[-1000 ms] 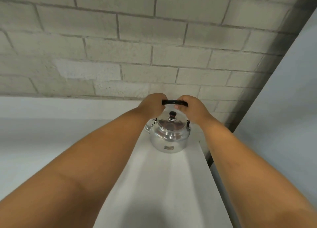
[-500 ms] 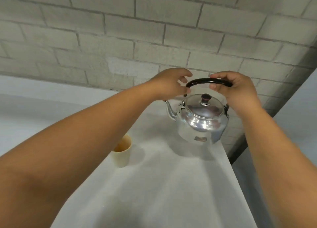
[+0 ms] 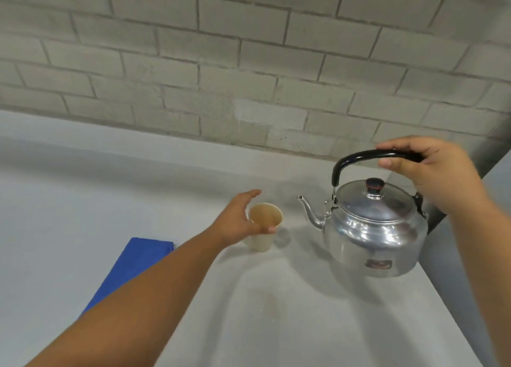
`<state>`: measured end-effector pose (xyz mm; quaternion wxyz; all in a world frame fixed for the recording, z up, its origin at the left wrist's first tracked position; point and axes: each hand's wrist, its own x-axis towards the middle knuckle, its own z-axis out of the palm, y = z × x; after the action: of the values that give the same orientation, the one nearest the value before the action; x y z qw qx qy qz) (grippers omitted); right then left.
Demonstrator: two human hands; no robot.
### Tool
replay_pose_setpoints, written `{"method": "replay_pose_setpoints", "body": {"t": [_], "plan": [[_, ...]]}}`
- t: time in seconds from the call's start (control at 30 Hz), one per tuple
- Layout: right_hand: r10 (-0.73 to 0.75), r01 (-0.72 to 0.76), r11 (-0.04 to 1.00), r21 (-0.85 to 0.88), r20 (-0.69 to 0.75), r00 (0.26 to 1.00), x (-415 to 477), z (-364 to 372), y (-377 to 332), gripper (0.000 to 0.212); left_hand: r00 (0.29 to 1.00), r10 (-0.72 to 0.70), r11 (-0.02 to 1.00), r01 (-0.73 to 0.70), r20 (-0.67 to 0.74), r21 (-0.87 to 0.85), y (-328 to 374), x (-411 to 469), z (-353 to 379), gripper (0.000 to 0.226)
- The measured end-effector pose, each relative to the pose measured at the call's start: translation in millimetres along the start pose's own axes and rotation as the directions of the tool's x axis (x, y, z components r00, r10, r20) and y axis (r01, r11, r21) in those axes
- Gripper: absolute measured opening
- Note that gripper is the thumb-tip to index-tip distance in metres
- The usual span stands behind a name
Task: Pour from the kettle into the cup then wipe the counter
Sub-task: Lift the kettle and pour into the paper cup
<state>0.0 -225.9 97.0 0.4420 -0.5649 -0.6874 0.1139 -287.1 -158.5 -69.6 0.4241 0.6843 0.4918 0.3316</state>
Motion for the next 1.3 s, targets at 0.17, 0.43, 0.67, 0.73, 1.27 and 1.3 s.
{"method": "replay_pose_setpoints", "body": {"t": [0.17,0.43,0.67,0.73,1.27,1.3], "plan": [[0.029,-0.029,0.999,-0.017,-0.028,0.999,-17.5,26.5,-15.4,0.025,0.999,-0.032,0.993,0.032,0.007,-0.116,-19.8,1.0,14.1,0.115],[0.035,-0.028,0.984,-0.175,0.039,0.999,-13.7,51.3,-20.9,0.028,1.0,-0.007,0.954,0.0,-0.024,-0.301,-30.0,7.4,32.4,0.074],[-0.009,0.043,0.961,-0.273,0.124,0.992,0.5,59.8,-15.5,0.031,1.0,-0.022,0.943,0.023,0.007,-0.331,-31.6,10.6,38.5,0.068],[-0.013,0.052,0.955,-0.292,0.137,0.991,3.4,61.2,-14.5,0.03,1.0,-0.021,0.946,0.024,0.011,-0.324,-33.3,11.4,39.1,0.07],[-0.001,0.113,0.895,-0.432,0.252,0.968,17.8,68.1,-26.7,0.029,0.999,0.015,0.94,0.003,0.051,-0.341,-35.6,13.6,39.4,0.069],[0.0,0.114,0.894,-0.433,0.254,0.967,18.2,68.1,-27.2,0.029,0.998,0.018,0.94,0.001,0.052,-0.341,-35.6,13.9,39.2,0.069]]}}
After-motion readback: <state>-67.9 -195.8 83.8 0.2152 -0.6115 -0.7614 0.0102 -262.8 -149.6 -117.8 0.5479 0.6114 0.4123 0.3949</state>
